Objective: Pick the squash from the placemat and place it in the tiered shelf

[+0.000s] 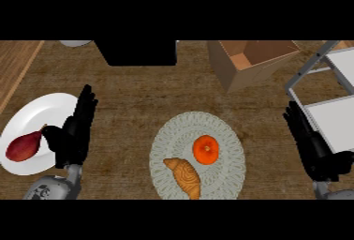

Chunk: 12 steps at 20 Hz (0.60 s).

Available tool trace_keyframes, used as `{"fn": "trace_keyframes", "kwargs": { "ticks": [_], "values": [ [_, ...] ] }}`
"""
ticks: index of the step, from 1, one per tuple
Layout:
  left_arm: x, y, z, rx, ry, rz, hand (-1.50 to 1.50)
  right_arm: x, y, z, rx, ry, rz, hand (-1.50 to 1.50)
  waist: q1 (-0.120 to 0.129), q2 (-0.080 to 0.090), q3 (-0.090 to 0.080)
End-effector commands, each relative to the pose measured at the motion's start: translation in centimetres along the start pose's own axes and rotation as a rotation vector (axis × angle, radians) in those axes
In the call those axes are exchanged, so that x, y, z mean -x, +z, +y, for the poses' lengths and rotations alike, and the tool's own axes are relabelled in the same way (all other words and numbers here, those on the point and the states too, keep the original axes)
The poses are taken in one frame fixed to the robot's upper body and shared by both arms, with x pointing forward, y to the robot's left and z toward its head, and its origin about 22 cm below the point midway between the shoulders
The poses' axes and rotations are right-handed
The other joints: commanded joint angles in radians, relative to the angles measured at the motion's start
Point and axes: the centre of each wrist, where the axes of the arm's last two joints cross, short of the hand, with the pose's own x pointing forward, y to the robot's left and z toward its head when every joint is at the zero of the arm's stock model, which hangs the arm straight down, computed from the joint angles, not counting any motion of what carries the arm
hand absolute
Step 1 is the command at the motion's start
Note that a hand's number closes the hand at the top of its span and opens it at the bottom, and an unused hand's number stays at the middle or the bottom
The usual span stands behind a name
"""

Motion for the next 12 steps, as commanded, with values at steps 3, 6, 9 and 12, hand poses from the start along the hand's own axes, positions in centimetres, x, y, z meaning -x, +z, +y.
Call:
{"fn": "trace_keyframes", "kwargs": {
  "ticks": [3, 6, 9, 12],
  "values": [
    [0.5, -1.4, -0.4, 0.103, -0.066, -0.056, 0.0, -3.7, -5.2, 3.4, -0.189, -0.006, -0.054, -1.5, 0.01, 0.008, -0.008],
    [-2.2, -2.3, 0.0, 0.21, -0.15, -0.129, 0.0, -8.1, -8.2, 6.1, -0.362, -0.033, -0.114, -1.5, 0.032, 0.009, -0.007],
    [-0.5, -0.7, -1.1, 0.198, -0.107, -0.068, 0.0, -4.2, -5.8, -1.0, -0.07, 0.312, -0.066, 1.5, -0.002, 0.004, -0.034],
    [-0.6, -0.2, -2.0, 0.287, -0.103, -0.085, 0.0, -0.2, -6.1, 3.6, 0.161, 0.283, -0.074, 1.5, 0.033, 0.013, -0.007]
  ]
}}
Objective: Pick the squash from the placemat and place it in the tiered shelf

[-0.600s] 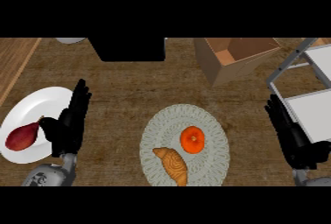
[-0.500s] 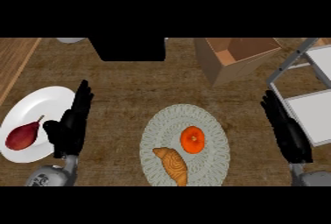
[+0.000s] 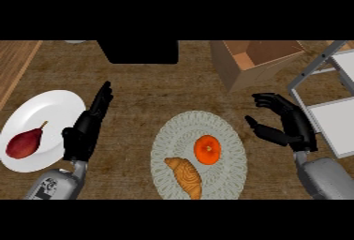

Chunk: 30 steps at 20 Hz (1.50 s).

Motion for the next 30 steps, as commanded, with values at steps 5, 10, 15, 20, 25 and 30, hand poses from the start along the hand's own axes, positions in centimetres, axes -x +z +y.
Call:
{"fn": "trace_keyframes", "kwargs": {
  "ticks": [5, 10, 15, 20, 25, 30],
  "values": [
    [0.6, -0.8, -1.1, 0.051, -0.016, 0.007, 0.0, 5.3, -0.7, 3.3, 0.282, -0.062, -0.122, -1.5, -0.003, -0.006, 0.002],
    [0.4, -0.7, 0.7, 0.045, -0.007, 0.018, 0.0, 4.2, -0.5, 1.7, -0.017, -0.128, -0.168, -1.5, -0.009, -0.013, 0.0],
    [1.4, -1.2, -0.5, 0.058, -0.003, 0.016, 0.0, -0.9, -2.4, 2.1, -0.212, 0.138, -0.137, -1.5, -0.019, -0.016, -0.002],
    [1.2, -2.4, 0.3, 0.025, -0.01, 0.024, 0.0, -5.4, -1.6, 1.6, -0.291, 0.232, -0.087, -1.5, -0.026, -0.016, -0.002],
    [2.1, 0.0, 1.0, 0.043, -0.017, 0.014, 0.0, -10.0, -2.3, 2.8, -0.406, 0.482, -0.013, -1.5, -0.007, -0.019, -0.003],
    [1.3, -1.0, 0.4, 0.044, -0.004, 0.008, 0.0, -12.0, -0.8, 5.1, -0.51, 0.731, 0.062, -1.5, -0.011, -0.018, -0.003]
  ]
}}
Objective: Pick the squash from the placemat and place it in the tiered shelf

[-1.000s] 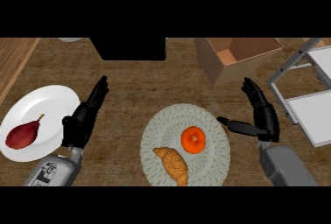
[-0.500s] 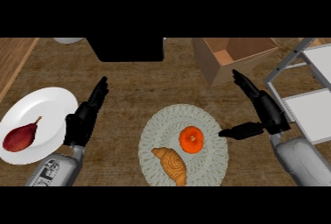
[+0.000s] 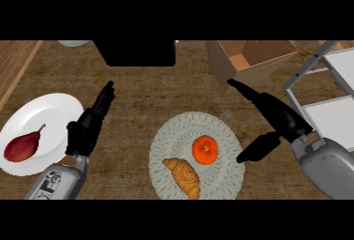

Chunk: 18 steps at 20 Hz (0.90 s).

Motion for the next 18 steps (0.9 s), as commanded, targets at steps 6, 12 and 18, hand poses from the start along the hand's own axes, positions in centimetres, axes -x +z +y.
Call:
{"fn": "trace_keyframes", "kwargs": {
  "ticks": [6, 12, 18],
  "values": [
    [0.5, 0.2, -0.2, -0.001, 0.007, 0.007, 0.0, -5.9, 3.8, 2.0, -0.085, 0.215, 0.107, -1.5, 0.0, 0.004, 0.002],
    [-1.0, 1.3, -0.1, -0.002, 0.007, 0.001, 0.0, -6.3, 5.1, 3.3, -0.06, 0.204, 0.118, -1.5, 0.004, 0.004, 0.003],
    [1.9, 1.2, -0.9, -0.003, 0.007, -0.005, 0.0, -8.4, 3.4, 3.6, -0.02, 0.219, 0.123, -1.5, 0.005, 0.006, 0.003]
  ]
}}
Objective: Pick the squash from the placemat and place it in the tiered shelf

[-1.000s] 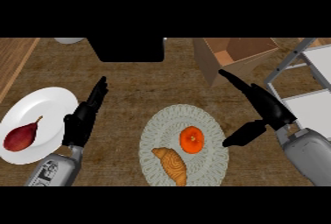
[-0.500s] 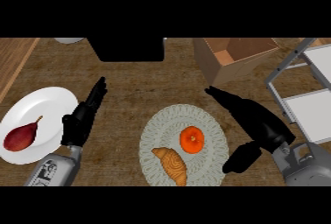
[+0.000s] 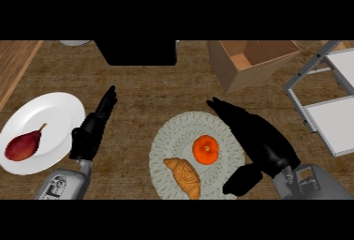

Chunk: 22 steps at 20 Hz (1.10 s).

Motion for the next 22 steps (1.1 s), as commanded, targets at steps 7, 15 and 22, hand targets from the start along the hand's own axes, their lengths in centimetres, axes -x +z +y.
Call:
{"fn": "trace_keyframes", "kwargs": {
  "ticks": [7, 15, 22],
  "values": [
    [0.1, -0.4, -0.5, 0.016, -0.013, -0.005, 0.0, -1.0, -2.2, 3.3, 0.02, -0.001, 0.027, -1.5, 0.002, 0.002, 0.0],
    [0.0, -0.5, 0.2, 0.021, 0.004, -0.021, 0.0, -0.2, 0.2, 4.1, 0.012, 0.012, 0.057, -1.5, -0.002, 0.001, 0.0],
    [0.2, 0.9, 0.4, 0.009, -0.014, -0.003, 0.0, -0.2, -1.4, 5.2, -0.008, 0.039, 0.083, -1.5, 0.001, 0.0, 0.0]
  ]
}}
